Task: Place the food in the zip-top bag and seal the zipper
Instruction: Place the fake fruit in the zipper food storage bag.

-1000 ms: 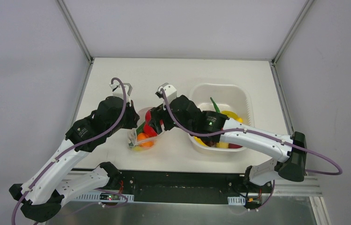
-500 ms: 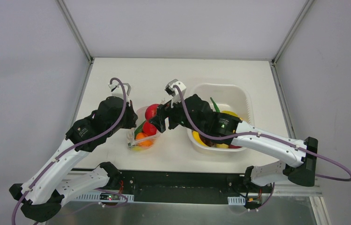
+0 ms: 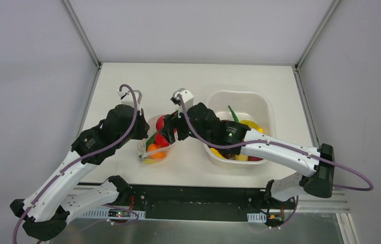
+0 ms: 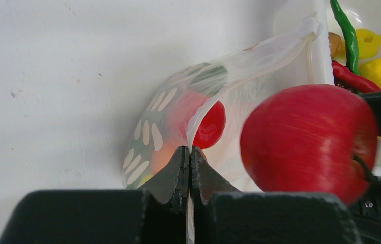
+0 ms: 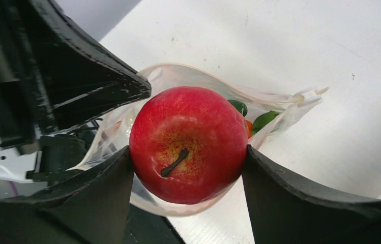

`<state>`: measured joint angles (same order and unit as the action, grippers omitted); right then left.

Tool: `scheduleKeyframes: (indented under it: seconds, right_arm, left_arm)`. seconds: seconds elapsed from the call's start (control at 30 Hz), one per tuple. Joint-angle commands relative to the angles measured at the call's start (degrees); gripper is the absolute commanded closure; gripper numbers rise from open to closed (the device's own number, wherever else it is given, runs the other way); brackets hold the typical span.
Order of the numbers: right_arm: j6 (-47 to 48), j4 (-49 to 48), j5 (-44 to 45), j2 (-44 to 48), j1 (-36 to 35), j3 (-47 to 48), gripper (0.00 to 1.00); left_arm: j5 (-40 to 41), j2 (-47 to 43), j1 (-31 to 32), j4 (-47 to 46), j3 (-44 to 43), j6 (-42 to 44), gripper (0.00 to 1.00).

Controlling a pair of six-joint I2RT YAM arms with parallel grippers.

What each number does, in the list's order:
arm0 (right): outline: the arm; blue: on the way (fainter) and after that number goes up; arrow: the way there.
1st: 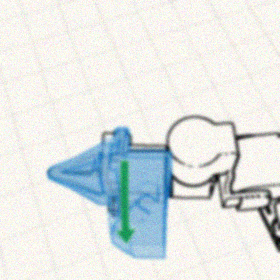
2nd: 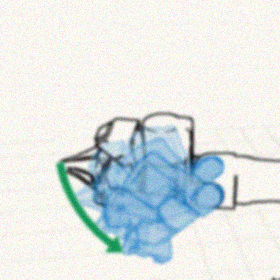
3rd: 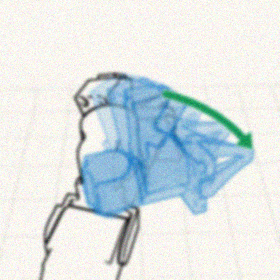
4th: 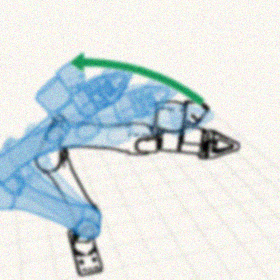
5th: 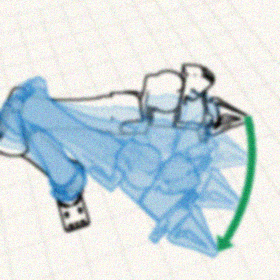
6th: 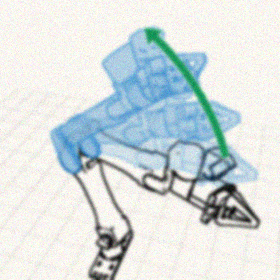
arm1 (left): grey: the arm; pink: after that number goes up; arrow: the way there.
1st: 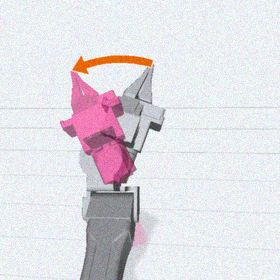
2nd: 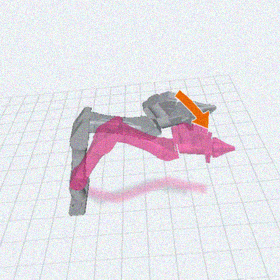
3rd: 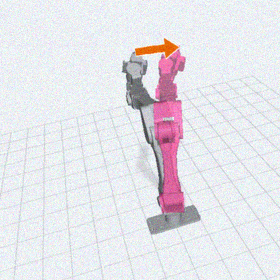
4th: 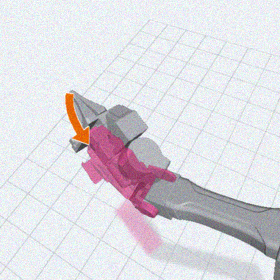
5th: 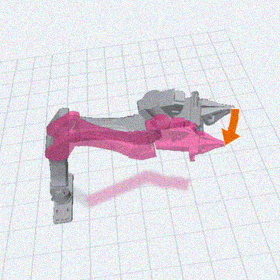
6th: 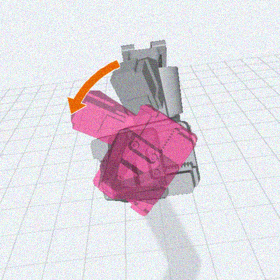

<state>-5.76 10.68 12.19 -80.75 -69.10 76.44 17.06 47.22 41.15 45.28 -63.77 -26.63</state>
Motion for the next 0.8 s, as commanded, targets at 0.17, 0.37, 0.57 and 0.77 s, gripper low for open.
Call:
scheduleKeyframes:
  seconds: [0.17, 0.37, 0.57, 0.77]
  right_arm:
    - [1.67, 3.65, -4.78, -5.02, -0.24, 7.05, 0.19]
    - [0.69, 1.05, -7.77, -0.92, -0.24, 4.90, 0.11]
    - [0.25, -2.22, -5.68, 7.36, -0.23, -0.05, 0.09]
    - [-0.53, -6.90, 6.28, 18.51, 1.11, -10.81, 0.09]
  left_arm:
    - [2.45, -0.55, -0.63, -0.18, -0.07, -0.61, 1.00]
    - [4.18, -0.32, -1.59, 0.97, -0.14, -0.79, 1.00]
    - [4.79, -0.17, -4.05, 2.38, -0.29, 0.00, 1.00]
    - [4.13, 0.34, -7.92, 3.54, 0.92, -0.11, 1.00]
